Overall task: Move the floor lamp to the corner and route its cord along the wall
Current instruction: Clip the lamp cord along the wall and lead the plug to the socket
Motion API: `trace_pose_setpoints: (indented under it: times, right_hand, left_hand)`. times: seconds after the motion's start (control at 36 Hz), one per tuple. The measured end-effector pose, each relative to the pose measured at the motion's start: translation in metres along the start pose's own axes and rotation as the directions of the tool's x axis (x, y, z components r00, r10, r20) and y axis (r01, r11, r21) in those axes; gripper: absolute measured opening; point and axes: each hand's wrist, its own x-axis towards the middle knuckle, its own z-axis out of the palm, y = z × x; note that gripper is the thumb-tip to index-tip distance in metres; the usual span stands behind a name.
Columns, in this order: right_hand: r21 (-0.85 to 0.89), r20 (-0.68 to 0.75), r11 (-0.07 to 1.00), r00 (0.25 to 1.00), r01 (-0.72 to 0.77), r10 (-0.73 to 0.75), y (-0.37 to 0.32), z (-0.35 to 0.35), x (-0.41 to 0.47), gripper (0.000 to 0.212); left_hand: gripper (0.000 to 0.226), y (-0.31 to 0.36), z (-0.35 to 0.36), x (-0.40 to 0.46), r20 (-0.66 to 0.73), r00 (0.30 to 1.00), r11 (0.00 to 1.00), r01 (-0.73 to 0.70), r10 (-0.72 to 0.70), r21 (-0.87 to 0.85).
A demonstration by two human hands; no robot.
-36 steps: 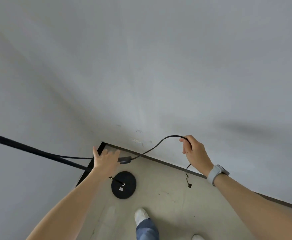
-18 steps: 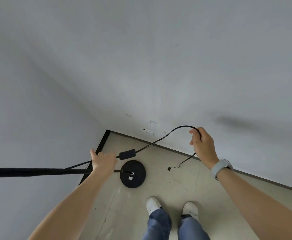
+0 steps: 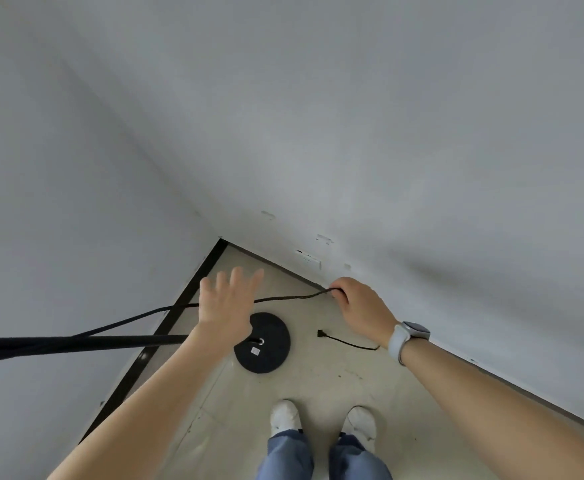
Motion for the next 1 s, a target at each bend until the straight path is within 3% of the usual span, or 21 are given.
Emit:
trace_pose_setpoints:
  times: [0.11,0.22,0.31,0.39,0.53,0.64,0.72,0.81,0.89,1.0]
  right_hand:
    - [0.075,-0.126,0.992,0.988,0.102,-0.092,-0.002,0.026,0.038,0.019]
    - [0.129,-0.24,0.972,0.957,0.195,-0.161,-0.001,0.049,0.079,0.021]
    - [0.111,-0.292,0.955,0.928,0.274,-0.232,0.007,0.07,0.107,0.02]
    - [0.116,-0.356,0.931,0.89,0.346,-0.286,0.014,0.091,0.134,0.018]
    - [0.123,-0.39,0.897,0.852,0.425,-0.35,0.029,0.123,0.178,0.018]
    - [0.065,-0.437,0.905,0.827,0.42,-0.353,0.047,0.146,0.209,0.019]
    - [0.047,-0.507,0.918,0.801,0.395,-0.318,0.05,0.154,0.227,0.023]
    - [0.021,-0.572,0.904,0.747,0.427,-0.339,0.043,0.154,0.239,0.023]
    - [0.028,-0.624,0.903,0.713,0.428,-0.319,0.037,0.147,0.247,0.022]
    - [0.008,-0.631,0.9,0.7,0.436,-0.334,0.037,0.144,0.251,0.021]
  left_hand:
    - [0.058,0.027,0.039,0.018,-0.089,0.996,1.0,-0.008,0.007,-0.01]
    - [0.025,0.031,0.065,0.051,-0.244,0.97,0.997,-0.007,-0.014,-0.082]
    - [0.014,0.023,0.087,0.077,-0.43,0.895,0.973,0.022,-0.122,-0.229]
    - [0.002,0.007,0.104,0.108,-0.608,0.747,0.949,0.102,-0.271,-0.298]
    - [0.043,-0.029,0.12,0.152,-0.717,0.552,0.905,0.26,-0.424,-0.335]
    - [0.059,-0.035,0.137,0.182,-0.729,0.501,0.883,0.309,-0.466,-0.353]
    - [0.066,-0.017,0.145,0.203,-0.676,0.552,0.872,0.271,-0.488,-0.408]
    - [0.063,-0.004,0.16,0.218,-0.712,0.597,0.921,0.133,-0.37,-0.367]
    - [0.044,-0.002,0.172,0.222,-0.821,0.514,0.954,-0.022,-0.247,-0.301]
    - [0.012,-0.007,0.175,0.226,-0.87,0.385,0.936,-0.038,-0.309,-0.349]
